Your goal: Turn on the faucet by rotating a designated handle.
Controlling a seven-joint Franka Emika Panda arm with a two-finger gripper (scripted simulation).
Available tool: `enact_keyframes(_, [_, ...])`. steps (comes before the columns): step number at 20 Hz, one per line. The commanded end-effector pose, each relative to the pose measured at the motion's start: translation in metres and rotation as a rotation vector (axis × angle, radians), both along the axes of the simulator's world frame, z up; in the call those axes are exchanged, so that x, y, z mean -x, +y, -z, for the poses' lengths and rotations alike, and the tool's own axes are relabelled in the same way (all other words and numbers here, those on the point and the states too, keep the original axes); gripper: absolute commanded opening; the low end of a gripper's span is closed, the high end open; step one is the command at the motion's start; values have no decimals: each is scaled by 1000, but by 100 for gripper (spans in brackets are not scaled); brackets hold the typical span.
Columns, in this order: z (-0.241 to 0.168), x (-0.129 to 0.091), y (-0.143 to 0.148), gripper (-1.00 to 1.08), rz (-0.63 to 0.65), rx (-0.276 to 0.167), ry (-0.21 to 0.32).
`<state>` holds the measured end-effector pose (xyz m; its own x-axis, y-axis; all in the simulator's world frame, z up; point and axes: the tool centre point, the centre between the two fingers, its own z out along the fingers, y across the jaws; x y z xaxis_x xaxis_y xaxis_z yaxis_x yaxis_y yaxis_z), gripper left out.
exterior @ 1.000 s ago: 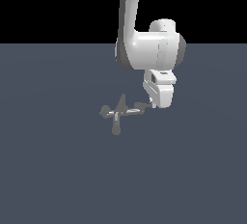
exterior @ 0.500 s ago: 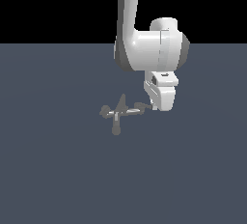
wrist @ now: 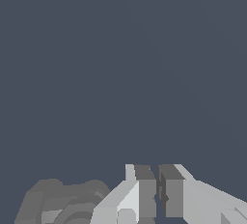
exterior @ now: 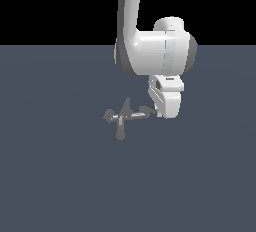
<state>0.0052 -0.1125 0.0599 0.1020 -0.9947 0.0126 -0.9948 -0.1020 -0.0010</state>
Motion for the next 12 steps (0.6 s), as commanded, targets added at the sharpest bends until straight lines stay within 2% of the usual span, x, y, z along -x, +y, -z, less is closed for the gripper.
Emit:
enact_keyframes(1, [0,0,28,-100,-27,-8,2])
enact_keyframes(5, [-1,1,58,-100,-42,-12,3])
enact_keyframes(6, [-1,1,58,-100,-42,-12,3])
enact_keyframes(7, [1,6,13,-100,22,5,6])
enact_keyframes(12, [0,-10,48,-100,-10,-4,4])
